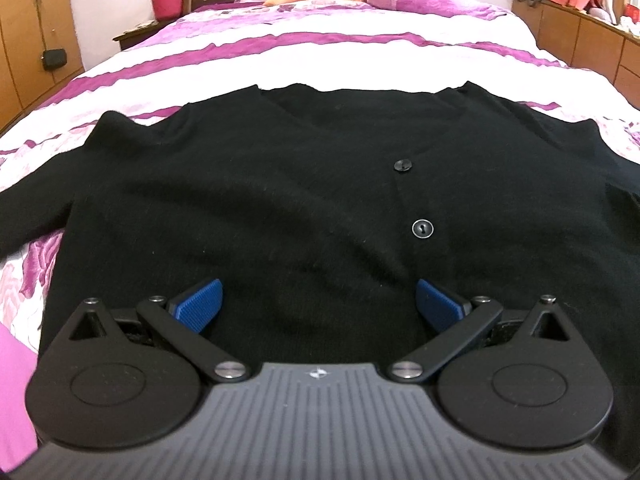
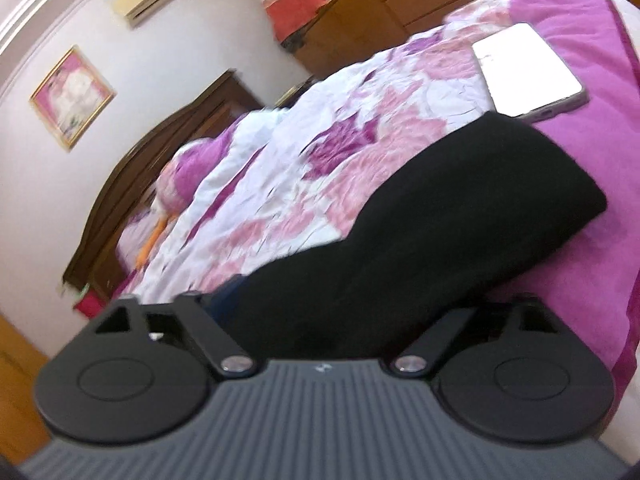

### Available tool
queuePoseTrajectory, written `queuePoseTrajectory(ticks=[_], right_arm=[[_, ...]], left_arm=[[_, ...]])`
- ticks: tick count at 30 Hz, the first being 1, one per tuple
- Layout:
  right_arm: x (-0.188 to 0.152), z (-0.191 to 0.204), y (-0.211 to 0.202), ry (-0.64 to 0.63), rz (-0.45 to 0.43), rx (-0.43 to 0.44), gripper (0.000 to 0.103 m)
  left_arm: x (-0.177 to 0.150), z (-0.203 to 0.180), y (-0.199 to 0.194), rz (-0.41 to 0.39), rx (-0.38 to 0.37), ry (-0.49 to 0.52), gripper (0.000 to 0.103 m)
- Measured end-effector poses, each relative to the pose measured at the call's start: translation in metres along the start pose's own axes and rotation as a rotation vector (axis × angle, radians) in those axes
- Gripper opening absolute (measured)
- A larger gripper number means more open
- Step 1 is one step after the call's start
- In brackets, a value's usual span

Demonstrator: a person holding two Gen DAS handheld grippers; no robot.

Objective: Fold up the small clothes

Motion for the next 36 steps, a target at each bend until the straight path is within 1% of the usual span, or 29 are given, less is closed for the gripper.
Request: queuePoseTrajectory(ticks=[1,2,3,4,5,7,10,12,14,16,19,24,26,29,33,36], right_arm=[[0.002,-0.002,0.001,0.03,0.0,-0.012,0.058],[0.005,-0.003,0.001,0.055,0.003,-0.013,0.038],[0.008,-0.003,0.003,0.071,0.011,0.0,0.028],[0.011,-0.001,0.003,0.068,0.013,0.012,0.014],[0.015,0.002,0.002,0.051,0.004,0.017,0.014],[0.024,0.013,-0.005,0.011,-0.031,0.034,0.012],[0.036,0.035,-0.013,-0.041,-0.044,0.099,0.011],[0.04,0.054,-0.018,-0.096,-0.048,0.127,0.011],[0.042,0.072,-0.021,-0.136,-0.047,0.152,0.011],[0.042,0.092,-0.023,-0.177,-0.041,0.178,0.011],[0.039,0.123,-0.027,-0.256,-0.039,0.21,0.011],[0.03,0.175,-0.032,-0.358,-0.033,0.273,0.011],[0.021,0.201,-0.034,-0.408,-0.035,0.302,0.011],[0.001,0.235,-0.035,-0.476,-0.015,0.35,0.011],[-0.035,0.279,-0.032,-0.589,0.017,0.389,0.011],[-0.066,0.306,-0.029,-0.675,0.041,0.425,0.011]], left_arm=[[0.002,0.001,-0.002,0.003,-0.007,0.0,0.103],[0.003,0.002,-0.006,0.002,-0.016,-0.013,0.103],[0.005,0.004,-0.01,0.001,-0.032,-0.024,0.103],[0.006,0.005,-0.015,-0.008,-0.05,-0.032,0.103],[0.008,0.006,-0.02,-0.021,-0.061,-0.032,0.103],[0.012,0.008,-0.03,-0.048,-0.057,-0.01,0.103],[0.015,0.01,-0.043,-0.062,-0.042,0.015,0.103],[0.014,0.012,-0.046,-0.04,-0.051,0.009,0.103],[0.012,0.015,-0.044,0.015,-0.043,-0.01,0.103],[0.01,0.019,-0.043,0.047,-0.043,-0.035,0.103],[0.01,0.024,-0.047,0.039,-0.047,-0.047,0.103],[0.011,0.035,-0.058,0.005,-0.014,-0.034,0.103],[0.013,0.041,-0.061,-0.009,-0.011,-0.052,0.103],[0.016,0.052,-0.064,-0.027,-0.002,-0.079,0.103],[0.017,0.066,-0.067,-0.037,0.009,-0.093,0.103],[0.019,0.077,-0.066,-0.039,0.005,-0.133,0.103]])
Point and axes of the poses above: each gripper's, at about its wrist camera, not at the fingertips, and y roughly the way its jaws point, z to its left, x to its top, the point moved 7 cm from there along y, roughly the way its jaws point, and after that the axes turned 9 degrees about -y, right-handed, at the moved point
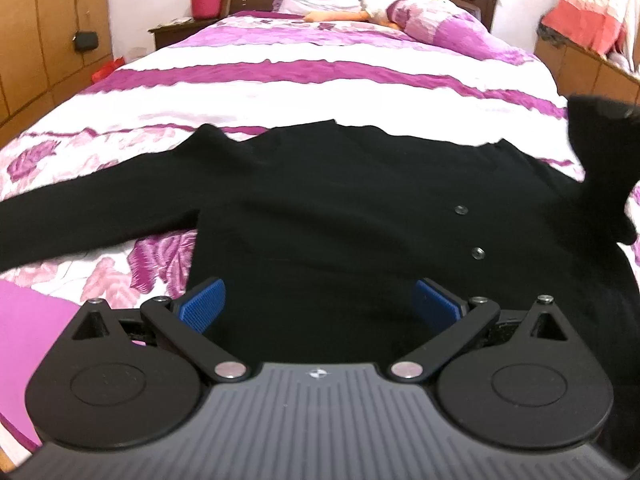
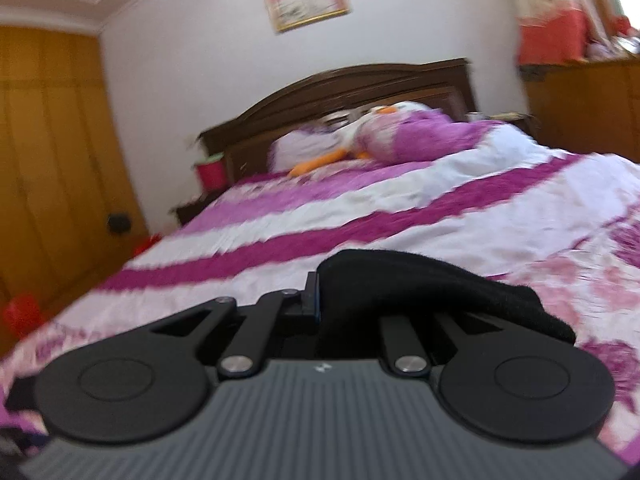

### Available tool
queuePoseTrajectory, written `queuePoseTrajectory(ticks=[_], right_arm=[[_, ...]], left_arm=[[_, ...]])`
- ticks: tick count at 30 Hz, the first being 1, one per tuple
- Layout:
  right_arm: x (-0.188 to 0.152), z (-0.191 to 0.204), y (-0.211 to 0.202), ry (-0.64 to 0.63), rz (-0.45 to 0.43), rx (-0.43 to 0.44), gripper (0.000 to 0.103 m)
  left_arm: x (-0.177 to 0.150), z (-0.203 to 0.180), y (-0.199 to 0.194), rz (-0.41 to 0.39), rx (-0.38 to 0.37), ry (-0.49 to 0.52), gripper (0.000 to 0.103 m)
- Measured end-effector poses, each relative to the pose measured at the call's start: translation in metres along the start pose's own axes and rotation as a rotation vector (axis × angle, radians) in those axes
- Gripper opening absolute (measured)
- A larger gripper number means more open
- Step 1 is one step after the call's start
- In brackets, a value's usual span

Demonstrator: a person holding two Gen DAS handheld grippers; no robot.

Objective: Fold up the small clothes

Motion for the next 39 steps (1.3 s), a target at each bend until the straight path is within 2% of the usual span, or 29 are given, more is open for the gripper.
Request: queuePoseTrajectory(ticks=[4,7,12,15,18,21,22,23,25,28,35,39], right_arm=[[-0.028,0.039,0.025,-0.069,0.073,0.064,0.011],[-0.059,0.059,0.045,-0.122,0.171,0.084,0.013],[-0.107,0.075,0.064,-0.142,0.354,0.117,0.014],[-0.113,0.081,0.055,-0.166,0.342,0.098,0.017],[-0.107,0.081,0.047,-0.103,0.38,0.108,0.027],[-0.099,0.079,0.039,-0.061,0.411,0.127,0.029],[-0.096,0.078,0.035,-0.055,0.416,0.134,0.032],[-0.093,0.077,0.031,-0.044,0.421,0.15,0.041],[-0.09,0.076,0.023,0.003,0.434,0.201,0.053],[-0.089,0.071,0.006,0.056,0.451,0.234,0.054],[-0.071,0.043,-0.03,0.133,0.402,0.202,0.054],[-0.061,0.014,-0.039,0.168,0.351,0.111,0.054]], left_arm=[[0.0,0.011,0.003,-0.003,-0.006,-0.025,0.103],[-0.003,0.015,0.007,0.005,0.004,-0.017,0.103],[-0.007,0.022,0.014,0.016,0.003,-0.033,0.103],[-0.007,0.022,0.017,0.011,0.006,-0.028,0.103],[-0.006,0.02,0.016,0.002,0.014,-0.022,0.103],[-0.004,0.015,0.013,-0.004,0.008,-0.019,0.103],[-0.004,0.014,0.012,-0.008,0.007,-0.015,0.103],[-0.003,0.012,0.011,-0.011,0.005,-0.011,0.103],[-0.003,0.008,0.008,-0.018,0.007,-0.005,0.103],[-0.002,0.001,0.004,-0.023,0.001,0.003,0.103],[-0.004,-0.025,-0.003,-0.036,-0.02,0.046,0.103],[-0.006,-0.049,-0.006,-0.042,-0.047,0.104,0.103]])
Point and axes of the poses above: each gripper's, at about its wrist camera, not at the fingertips, and y roughly the way its jaws point, z to its left, x to its top, the point moved 7 cm from there along y, roughly the way its jaws point, and after that the axes turned 9 degrees about -y, right-handed, at the moved point
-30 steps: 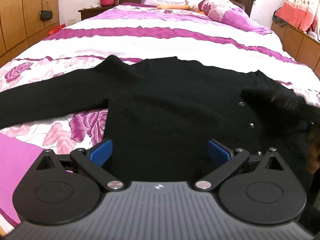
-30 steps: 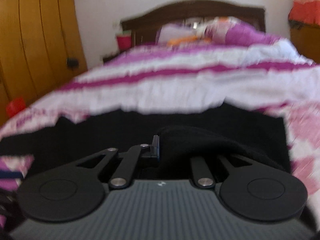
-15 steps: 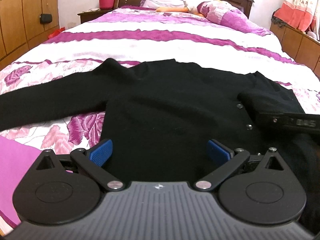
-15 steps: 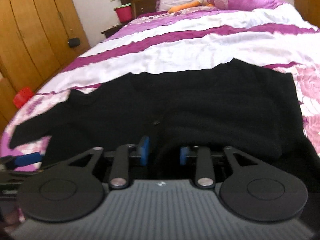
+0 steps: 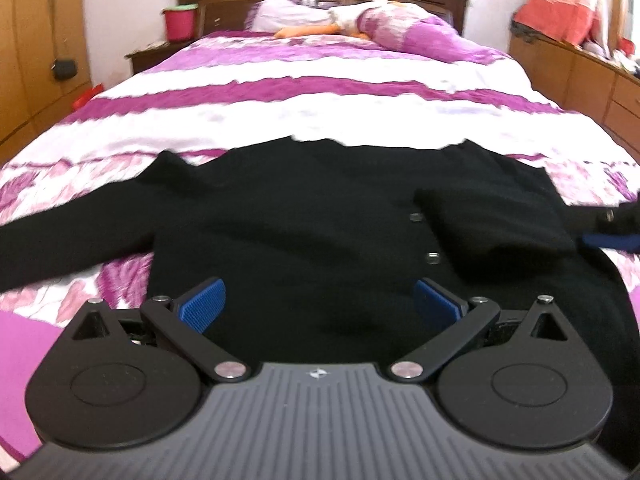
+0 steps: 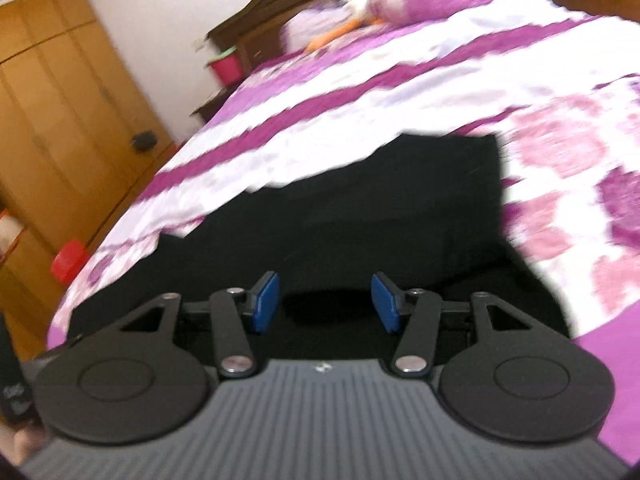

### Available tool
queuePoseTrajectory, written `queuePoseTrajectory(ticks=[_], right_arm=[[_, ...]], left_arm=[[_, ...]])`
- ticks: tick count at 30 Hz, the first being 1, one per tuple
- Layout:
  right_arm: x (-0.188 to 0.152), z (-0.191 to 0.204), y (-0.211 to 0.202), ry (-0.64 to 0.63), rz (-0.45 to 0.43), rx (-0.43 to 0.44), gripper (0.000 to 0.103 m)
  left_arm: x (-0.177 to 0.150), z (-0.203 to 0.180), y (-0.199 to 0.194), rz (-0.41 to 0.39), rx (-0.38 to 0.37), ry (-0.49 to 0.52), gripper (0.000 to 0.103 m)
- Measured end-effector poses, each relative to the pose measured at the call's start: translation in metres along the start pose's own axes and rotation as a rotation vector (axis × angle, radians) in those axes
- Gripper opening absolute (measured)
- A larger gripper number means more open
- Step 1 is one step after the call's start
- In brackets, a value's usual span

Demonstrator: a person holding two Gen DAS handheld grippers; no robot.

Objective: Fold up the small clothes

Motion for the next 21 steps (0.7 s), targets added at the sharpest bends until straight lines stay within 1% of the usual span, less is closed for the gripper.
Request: queuePoseTrajectory(ticks=[2,5,8,11,13,15,19,21], right_arm=[[0.002,-0.014,-0.007,0.034,-0.029,-0.04,0.056],[0.0,-0.035,-0.011,0.12,-0.044,-0.048,0.056],[-0.005,-0.055,-0.014,0.173,-0.065,-0.077,0.056],[-0.013,-0.073,-0.018,0.199,-0.079,-0.124,0.056],[-0.018,-0.085,-0.021,0.225,-0.095,-0.149,0.056],[-0.024,-0.097,-0.025,0.257,-0.109,-0.155,0.056],[-0.035,-0.113,-0.028,0.294,-0.122,-0.165,0.056],[-0.038,-0.119,-0.03,0.283,-0.13,-0.194,0.056]], left_arm=[[0.0,-0.015,-0.001,-0.004,-0.013,0.034,0.103],[0.001,-0.038,-0.001,-0.018,-0.026,0.088,0.103],[0.0,-0.064,0.0,-0.055,-0.015,0.175,0.103],[-0.006,-0.091,0.007,-0.061,-0.016,0.256,0.103],[-0.011,-0.108,0.014,-0.052,-0.021,0.286,0.103],[-0.016,-0.125,0.021,-0.047,-0.025,0.31,0.103],[-0.025,-0.156,0.032,-0.076,-0.019,0.383,0.103],[-0.027,-0.17,0.037,-0.103,-0.01,0.425,0.103]])
Point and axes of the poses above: each gripper's, at about its wrist camera, not at the fingertips, and y roughly the way its jaws point, z to its left, x to its top, the point moved 7 cm from there along y, roughly the way its jaws point, and after that the axes turned 9 degrees about -y, right-handed, at the moved point
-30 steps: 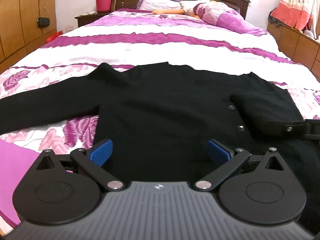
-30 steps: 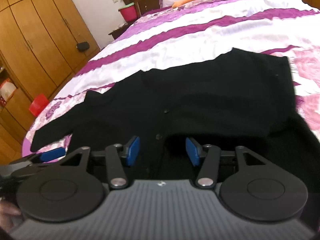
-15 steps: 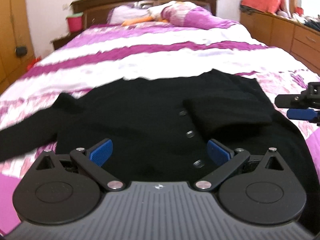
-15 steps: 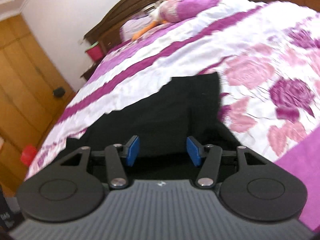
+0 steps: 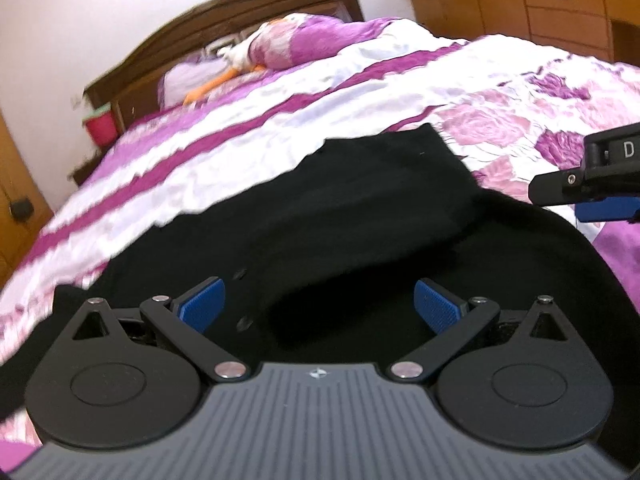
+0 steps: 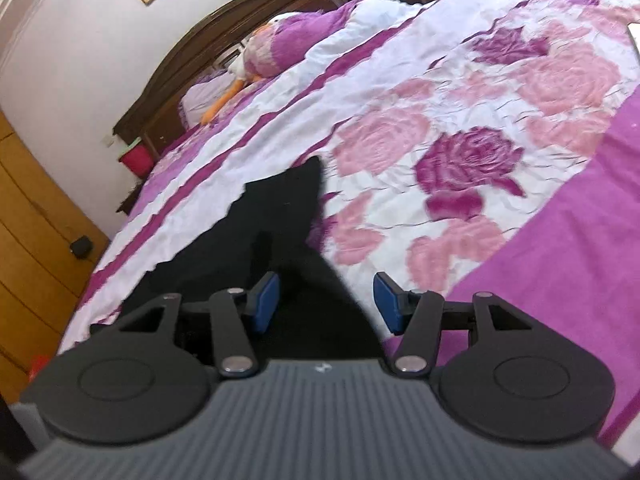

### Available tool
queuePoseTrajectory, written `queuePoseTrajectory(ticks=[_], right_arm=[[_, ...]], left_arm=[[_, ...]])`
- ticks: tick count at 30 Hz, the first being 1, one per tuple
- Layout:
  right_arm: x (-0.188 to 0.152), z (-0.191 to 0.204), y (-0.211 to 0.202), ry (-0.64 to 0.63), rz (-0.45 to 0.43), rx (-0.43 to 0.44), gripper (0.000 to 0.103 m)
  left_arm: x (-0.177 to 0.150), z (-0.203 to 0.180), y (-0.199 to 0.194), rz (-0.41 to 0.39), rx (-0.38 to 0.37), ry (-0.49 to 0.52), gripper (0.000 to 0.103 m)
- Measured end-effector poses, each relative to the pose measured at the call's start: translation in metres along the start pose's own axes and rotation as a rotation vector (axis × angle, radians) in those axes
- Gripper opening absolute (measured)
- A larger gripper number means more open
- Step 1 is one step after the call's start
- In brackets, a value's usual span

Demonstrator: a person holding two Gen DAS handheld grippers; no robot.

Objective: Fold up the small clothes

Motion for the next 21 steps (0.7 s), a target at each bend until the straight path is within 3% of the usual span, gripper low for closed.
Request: queuePoseTrajectory(ticks=[8,11,13,16,18,21], right_arm=[[-0.007,-0.014,0.011,-0.045,-0.001,-0.041,0.056],[-0.012,-0.016,0.014,-0.052,0.002,-0.032,0.056],[-0.015,-0.017,0.015,-0.065,-0.003,-0.025,0.056],[-0.018,-0.016,0.017,-0.095,-0.007,-0.016,0.056],[-0.019,-0.016,0.017,-0.109,-0.005,-0.007,0.056],[-0.019,-0.018,0.018,-0.097,-0.004,0.003,0.056]], left_arm=[[0.013,-0.037,0.023,-0.099,0.023,0.122,0.103],[0.017,-0.04,0.031,-0.123,0.023,0.121,0.085],[0.02,-0.038,0.034,-0.114,-0.012,0.076,0.06],[0.023,-0.033,0.036,-0.098,-0.069,0.001,0.037],[0.025,-0.03,0.035,-0.1,-0.083,-0.031,0.032],[0.029,-0.024,0.031,-0.099,-0.138,-0.098,0.032]])
Point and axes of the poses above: each gripper's, at about its wrist camera, not at the fingertips, and y roughly the way its jaws point, z to its left, x to its top, the point moved 7 cm from there along y, roughly the way its jaws point, and after that the axes turned 9 degrees about -y, right-handed, at the moved point
